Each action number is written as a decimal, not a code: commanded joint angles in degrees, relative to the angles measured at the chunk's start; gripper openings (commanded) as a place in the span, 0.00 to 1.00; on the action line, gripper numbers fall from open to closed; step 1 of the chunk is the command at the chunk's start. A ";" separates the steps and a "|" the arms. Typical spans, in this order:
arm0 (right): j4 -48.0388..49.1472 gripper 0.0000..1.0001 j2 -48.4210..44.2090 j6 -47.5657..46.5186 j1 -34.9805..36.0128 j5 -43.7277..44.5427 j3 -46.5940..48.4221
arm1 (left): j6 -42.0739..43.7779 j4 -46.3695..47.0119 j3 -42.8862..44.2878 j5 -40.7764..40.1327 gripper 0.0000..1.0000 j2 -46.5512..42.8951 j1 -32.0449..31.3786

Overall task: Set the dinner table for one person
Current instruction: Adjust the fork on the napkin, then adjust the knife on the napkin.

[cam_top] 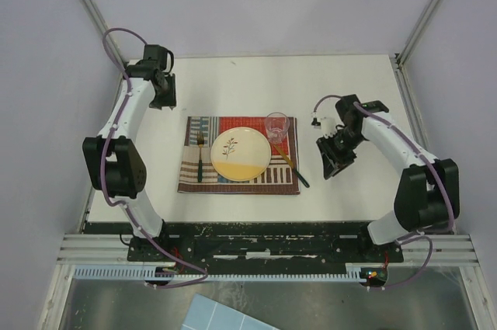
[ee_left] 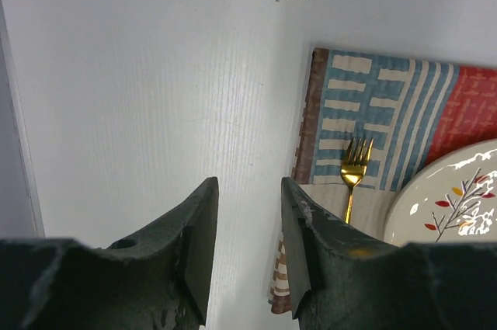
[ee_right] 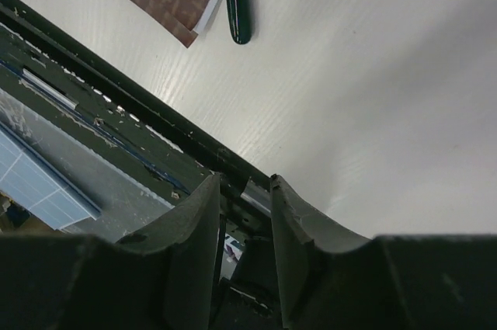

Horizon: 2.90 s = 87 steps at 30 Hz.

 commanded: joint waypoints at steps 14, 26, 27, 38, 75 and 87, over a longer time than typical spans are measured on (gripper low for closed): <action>15.23 0.40 20.78 5.17 11.87 5.95 9.22 | 4.27 2.90 -3.06 -0.64 0.45 -4.01 0.97; 15.67 0.41 25.83 7.25 19.51 8.91 12.15 | 2.84 4.43 -6.87 -2.83 0.44 -5.85 2.24; 15.47 0.40 25.94 7.45 19.69 9.00 12.33 | 2.78 4.47 -7.06 -2.69 0.44 -6.24 2.37; 20.47 0.40 13.44 9.41 19.75 14.99 0.91 | 2.33 4.44 -8.76 -2.05 0.44 -7.64 2.50; 30.17 0.42 9.13 23.81 32.31 35.85 -5.38 | 4.86 7.55 -18.22 -6.89 0.44 -17.61 3.00; 33.58 0.41 13.51 27.65 38.00 37.24 -5.38 | 5.30 7.28 -18.21 -7.26 0.44 -18.87 3.44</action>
